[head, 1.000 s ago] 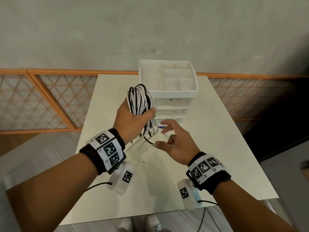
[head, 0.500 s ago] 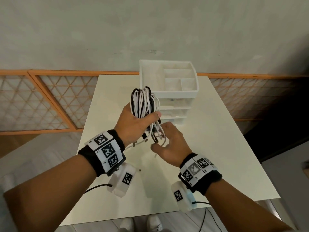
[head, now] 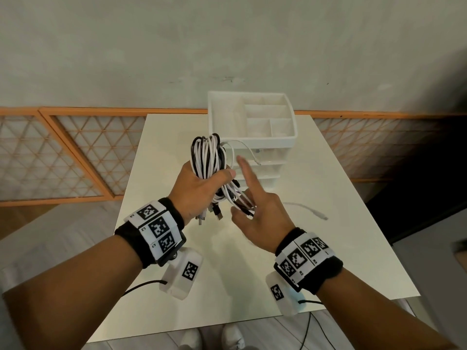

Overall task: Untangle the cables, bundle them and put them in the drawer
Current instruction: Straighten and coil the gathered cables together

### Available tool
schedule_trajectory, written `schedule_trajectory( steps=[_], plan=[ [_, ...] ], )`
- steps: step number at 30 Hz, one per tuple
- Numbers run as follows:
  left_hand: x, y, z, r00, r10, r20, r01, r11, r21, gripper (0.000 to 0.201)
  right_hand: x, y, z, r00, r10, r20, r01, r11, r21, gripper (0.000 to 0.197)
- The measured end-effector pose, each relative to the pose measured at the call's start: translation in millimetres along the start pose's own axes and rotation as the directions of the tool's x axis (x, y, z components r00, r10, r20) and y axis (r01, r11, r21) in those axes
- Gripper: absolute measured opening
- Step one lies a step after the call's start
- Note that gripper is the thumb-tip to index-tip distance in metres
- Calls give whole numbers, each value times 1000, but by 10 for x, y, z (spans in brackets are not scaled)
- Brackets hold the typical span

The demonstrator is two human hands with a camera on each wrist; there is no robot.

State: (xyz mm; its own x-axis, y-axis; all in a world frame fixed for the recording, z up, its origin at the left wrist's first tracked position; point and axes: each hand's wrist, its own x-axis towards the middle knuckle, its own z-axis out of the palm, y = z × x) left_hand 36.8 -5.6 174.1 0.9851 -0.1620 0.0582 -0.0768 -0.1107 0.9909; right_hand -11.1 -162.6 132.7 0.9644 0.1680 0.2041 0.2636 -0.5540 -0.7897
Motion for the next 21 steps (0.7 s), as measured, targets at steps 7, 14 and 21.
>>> schedule_trajectory(
  steps=[7, 14, 21],
  plan=[
    [13, -78, -15, 999, 4, 50, -8, 997, 83, 21, 25, -74, -77, 956, -96, -276, 14, 959, -284, 90],
    [28, -95, -1, 999, 10, 51, -15, 995, 95, 17, 73, -32, -73, 974, -197, -109, 195, 980, -35, 28],
    [-11, 30, 84, 997, -39, 62, 44, 996, -77, 51, 76, -67, 195, 958, -200, -206, 198, 980, -29, 17]
  ],
)
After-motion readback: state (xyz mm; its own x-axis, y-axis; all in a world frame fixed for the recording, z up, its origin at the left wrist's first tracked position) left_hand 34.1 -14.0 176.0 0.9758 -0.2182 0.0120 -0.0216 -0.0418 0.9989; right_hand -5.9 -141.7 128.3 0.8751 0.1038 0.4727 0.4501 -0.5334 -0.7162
